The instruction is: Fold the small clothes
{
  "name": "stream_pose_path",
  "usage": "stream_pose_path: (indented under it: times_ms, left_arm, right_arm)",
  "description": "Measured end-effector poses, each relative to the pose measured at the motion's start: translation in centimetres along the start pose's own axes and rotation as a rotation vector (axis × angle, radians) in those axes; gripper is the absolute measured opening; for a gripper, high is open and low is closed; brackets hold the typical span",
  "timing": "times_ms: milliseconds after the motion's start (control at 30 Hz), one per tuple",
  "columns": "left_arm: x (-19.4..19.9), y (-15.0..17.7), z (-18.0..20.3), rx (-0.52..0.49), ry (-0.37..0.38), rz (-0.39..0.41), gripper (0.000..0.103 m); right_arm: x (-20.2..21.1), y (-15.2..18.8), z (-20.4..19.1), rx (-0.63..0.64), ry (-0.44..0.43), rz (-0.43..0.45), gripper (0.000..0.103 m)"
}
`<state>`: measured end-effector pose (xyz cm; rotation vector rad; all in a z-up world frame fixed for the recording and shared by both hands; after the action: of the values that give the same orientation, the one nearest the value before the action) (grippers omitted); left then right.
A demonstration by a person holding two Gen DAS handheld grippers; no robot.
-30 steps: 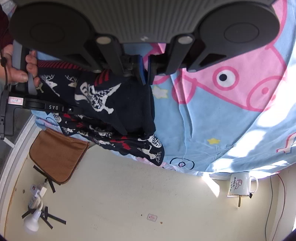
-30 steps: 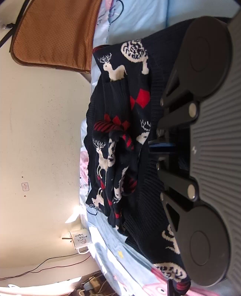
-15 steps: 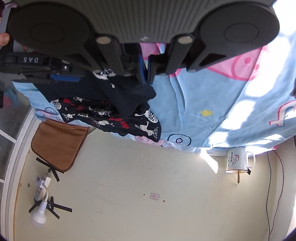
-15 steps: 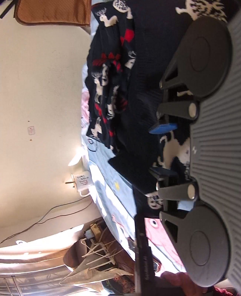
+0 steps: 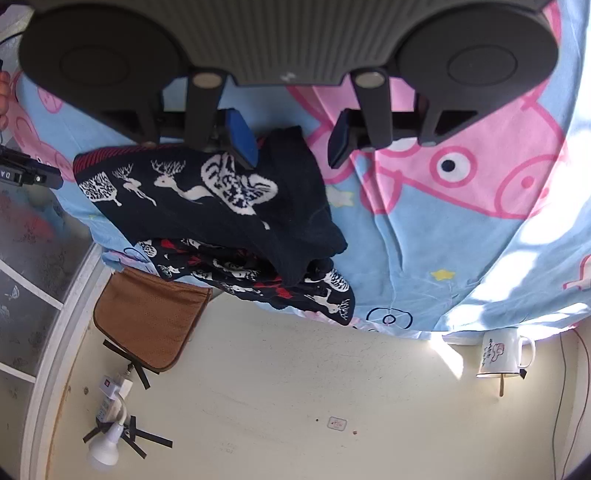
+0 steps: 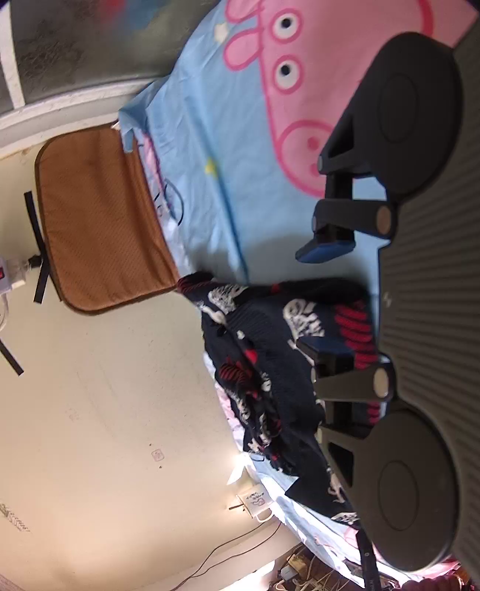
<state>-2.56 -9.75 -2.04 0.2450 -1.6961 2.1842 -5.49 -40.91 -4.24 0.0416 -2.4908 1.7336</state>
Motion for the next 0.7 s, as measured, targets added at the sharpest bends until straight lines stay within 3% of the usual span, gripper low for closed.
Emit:
stream_pose_path:
  times_ms: [67, 100, 200, 267, 500, 533, 600, 700]
  left_arm:
    - [-0.9, 0.4, 0.7, -0.023, 0.000, -0.026, 0.034]
    - [-1.3, 0.7, 1.1, -0.035, 0.012, -0.044, 0.022]
    - [-1.9, 1.2, 2.1, -0.116, -0.012, -0.043, 0.013]
    - [-1.6, 0.6, 2.3, -0.133, -0.022, -0.030, 0.011]
    - [1.9, -5.1, 1.3, -0.163, -0.032, 0.106, 0.011]
    - [2.2, -5.6, 1.3, -0.178, -0.030, 0.114, 0.011]
    - [2.6, -6.1, 1.3, -0.220, -0.078, 0.134, 0.011]
    - [2.7, -6.2, -0.1, -0.185, -0.059, 0.089, 0.011]
  right_arm:
    - [-0.2, 1.1, 0.2, 0.000, 0.012, -0.021, 0.047]
    - [-0.4, 1.5, 0.1, 0.001, 0.007, -0.025, 0.047]
    - [-1.6, 2.2, -0.6, 0.023, -0.001, -0.035, 0.045]
    - [-2.2, 2.4, -1.3, 0.070, 0.000, -0.034, 0.021]
    - [-0.4, 1.2, -2.9, 0.175, 0.041, 0.088, 0.012]
    - [0.0, 0.8, -3.0, 0.186, 0.058, 0.113, 0.002]
    - [1.0, 0.0, -2.4, 0.232, 0.146, 0.178, 0.003]
    - [1.6, -0.8, -0.1, 0.127, 0.151, 0.154, 0.003]
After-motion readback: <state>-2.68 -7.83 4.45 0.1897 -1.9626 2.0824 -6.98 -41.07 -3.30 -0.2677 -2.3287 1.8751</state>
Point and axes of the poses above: each gripper's, at about its wrist camera, not at the fingertips, and x roughly against the way its jaws point, z to its right, y to its underside, the point moved 1 cm from there along -x, roughly the way its jaws point, and after that the axes turned 13 degrees about z, right-handed, at the moved point
